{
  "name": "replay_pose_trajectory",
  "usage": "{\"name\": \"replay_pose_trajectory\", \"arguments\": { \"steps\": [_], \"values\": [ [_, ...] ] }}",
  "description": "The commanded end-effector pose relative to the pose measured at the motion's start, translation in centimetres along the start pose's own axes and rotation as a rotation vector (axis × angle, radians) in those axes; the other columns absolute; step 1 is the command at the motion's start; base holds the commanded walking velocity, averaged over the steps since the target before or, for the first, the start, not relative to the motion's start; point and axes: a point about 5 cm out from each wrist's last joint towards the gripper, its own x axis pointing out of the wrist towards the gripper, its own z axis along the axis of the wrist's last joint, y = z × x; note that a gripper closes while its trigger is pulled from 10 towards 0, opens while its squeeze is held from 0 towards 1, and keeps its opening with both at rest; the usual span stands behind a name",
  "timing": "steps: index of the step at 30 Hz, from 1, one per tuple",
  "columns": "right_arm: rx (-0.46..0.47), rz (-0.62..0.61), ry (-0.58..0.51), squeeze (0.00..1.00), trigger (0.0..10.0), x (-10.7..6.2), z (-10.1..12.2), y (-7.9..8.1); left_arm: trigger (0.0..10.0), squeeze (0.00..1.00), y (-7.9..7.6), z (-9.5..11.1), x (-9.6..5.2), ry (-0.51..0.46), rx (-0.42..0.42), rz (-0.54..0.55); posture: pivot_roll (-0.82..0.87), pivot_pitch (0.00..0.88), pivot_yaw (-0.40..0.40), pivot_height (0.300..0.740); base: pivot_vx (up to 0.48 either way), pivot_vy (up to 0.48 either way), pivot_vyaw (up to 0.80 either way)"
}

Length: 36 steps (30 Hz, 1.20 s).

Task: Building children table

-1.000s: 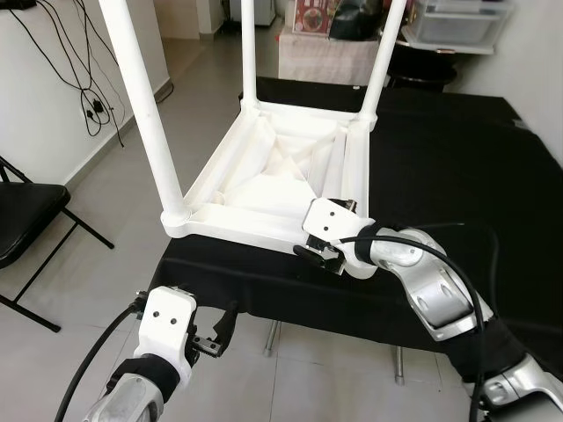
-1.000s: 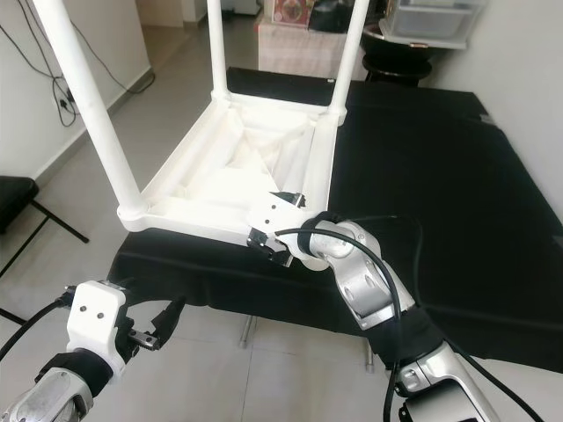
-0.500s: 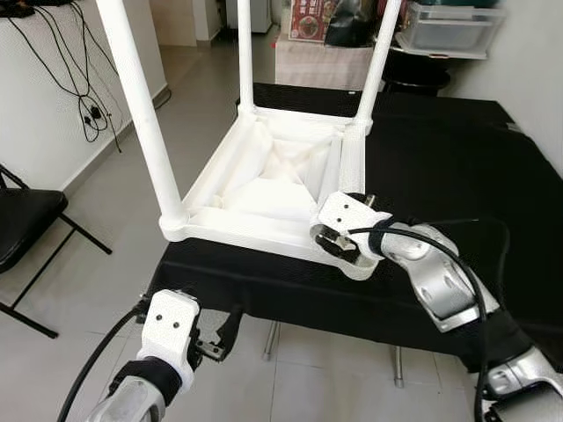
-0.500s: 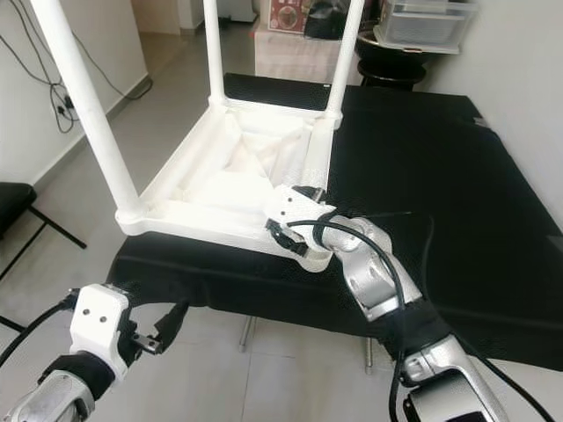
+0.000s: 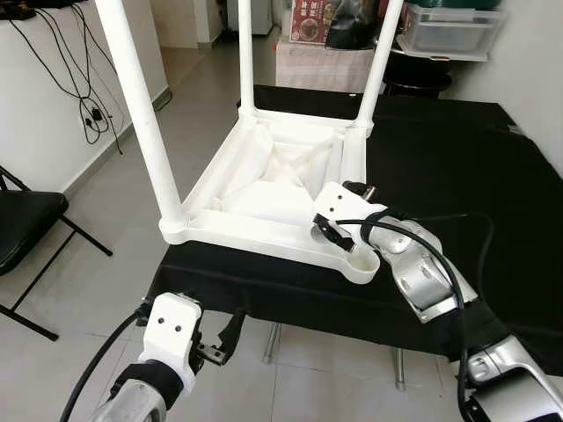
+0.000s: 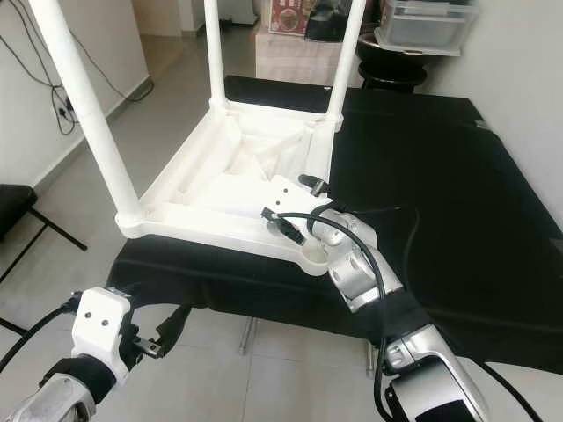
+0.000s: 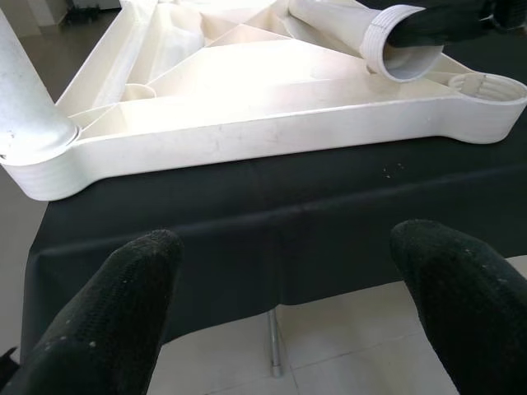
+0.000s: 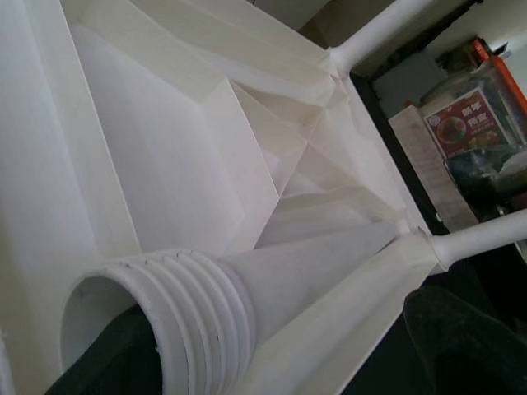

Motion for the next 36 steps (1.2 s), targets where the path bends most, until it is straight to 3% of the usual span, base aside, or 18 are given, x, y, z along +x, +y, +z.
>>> {"name": "replay_pose_trajectory", "arguments": {
  "steps": [1,7,8,13,25,28,33,34,35,36],
  "values": [
    [-0.037,-0.035,0.014,0.0,10.0,0.1,0.5,0.5,10.0,0.0,-0.1,-0.3,-0.1,0.015,0.018,-0.003,0.03,0.093,-0.043,0.74,0.0,0.0,0.0],
    [-0.033,-0.049,0.022,0.0,10.0,0.2,0.6,0.9,10.0,0.0,-0.1,-0.3,-0.1,0.014,0.018,-0.003,0.03,0.094,-0.044,0.74,0.0,0.0,0.0],
    [-0.042,-0.069,0.027,0.0,0.0,0.4,0.4,1.5,10.0,0.0,-0.1,-0.2,-0.1,0.013,0.018,-0.003,0.03,0.097,-0.047,0.74,0.0,0.0,0.0],
    [-0.092,-0.151,0.025,0.0,0.0,0.7,0.0,2.1,10.0,0.0,-0.2,-0.2,-0.1,0.01,0.017,0.0,0.03,0.097,-0.05,0.74,0.0,0.0,0.0],
    [-0.126,-0.191,0.034,0.0,0.0,0.5,-0.4,1.3,10.0,0.0,-0.2,-0.1,-0.1,0.007,0.015,0.003,0.03,0.1,-0.052,0.74,0.0,0.0,0.0],
    [-0.084,-0.245,0.029,0.0,0.0,0.3,-0.7,-0.8,10.0,0.0,0.0,0.2,0.0,-0.002,0.015,0.001,0.03,0.093,-0.044,0.74,0.0,0.0,0.0],
    [-0.062,-0.262,0.021,0.0,0.0,0.2,-0.7,-1.3,10.0,0.0,0.1,0.3,0.0,-0.006,0.015,0.001,0.03,0.093,-0.044,0.74,0.0,0.0,0.0],
    [0.069,-0.3,-0.002,0.0,0.0,0.1,-0.7,-3.0,10.0,0.0,0.6,1.0,0.4,-0.037,0.005,0.024,0.03,0.086,-0.042,0.74,0.0,0.0,0.0],
    [0.069,-0.3,-0.002,0.0,0.0,0.1,-0.7,-3.0,10.0,0.0,0.6,1.0,0.4,-0.037,0.005,0.024,0.03,0.086,-0.042,0.74,0.0,0.0,0.0],
    [0.216,-0.33,-0.046,0.0,0.0,0.0,-0.7,-4.6,10.0,0.0,1.1,1.8,0.9,-0.078,-0.027,0.041,0.02,0.082,-0.041,0.74,0.0,0.0,0.0]
  ]
}}
